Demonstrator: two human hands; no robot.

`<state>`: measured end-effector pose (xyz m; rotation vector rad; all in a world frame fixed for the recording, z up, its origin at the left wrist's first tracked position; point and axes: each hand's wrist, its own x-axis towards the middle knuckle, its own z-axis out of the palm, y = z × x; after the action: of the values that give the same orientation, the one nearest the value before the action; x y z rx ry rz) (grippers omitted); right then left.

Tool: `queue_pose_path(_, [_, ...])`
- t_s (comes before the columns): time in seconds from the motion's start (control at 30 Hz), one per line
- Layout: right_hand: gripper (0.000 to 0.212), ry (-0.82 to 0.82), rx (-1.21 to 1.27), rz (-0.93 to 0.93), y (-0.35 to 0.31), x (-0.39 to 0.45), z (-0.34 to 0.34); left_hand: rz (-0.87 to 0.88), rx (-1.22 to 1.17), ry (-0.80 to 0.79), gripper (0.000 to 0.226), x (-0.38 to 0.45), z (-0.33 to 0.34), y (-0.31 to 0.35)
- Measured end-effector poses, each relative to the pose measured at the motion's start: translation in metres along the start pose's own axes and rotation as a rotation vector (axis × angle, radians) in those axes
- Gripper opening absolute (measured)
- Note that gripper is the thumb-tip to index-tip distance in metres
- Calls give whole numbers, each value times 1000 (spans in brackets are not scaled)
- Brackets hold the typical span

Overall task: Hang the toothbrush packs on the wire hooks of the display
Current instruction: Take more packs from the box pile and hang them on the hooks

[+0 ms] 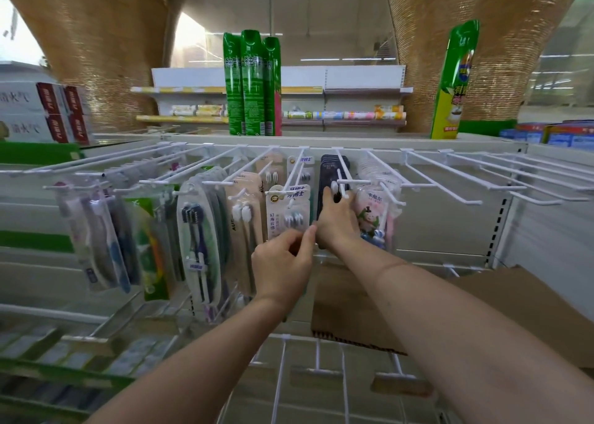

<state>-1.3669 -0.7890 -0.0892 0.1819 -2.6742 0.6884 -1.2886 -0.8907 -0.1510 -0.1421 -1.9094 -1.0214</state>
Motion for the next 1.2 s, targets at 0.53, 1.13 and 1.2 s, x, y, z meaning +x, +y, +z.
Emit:
queue_pose_path(0.53, [59,146,-44,6,-6,22,20,64,20,35,45,-2,-1,-5])
queue_pose_path(1.13, [71,76,64,-23,-4,13,13,6,37,-21,41,-8,-11,3])
queue_pose_path(1.2, [47,85,112,-65,-5,2,7,-52,63,-48,38,-7,-16,6])
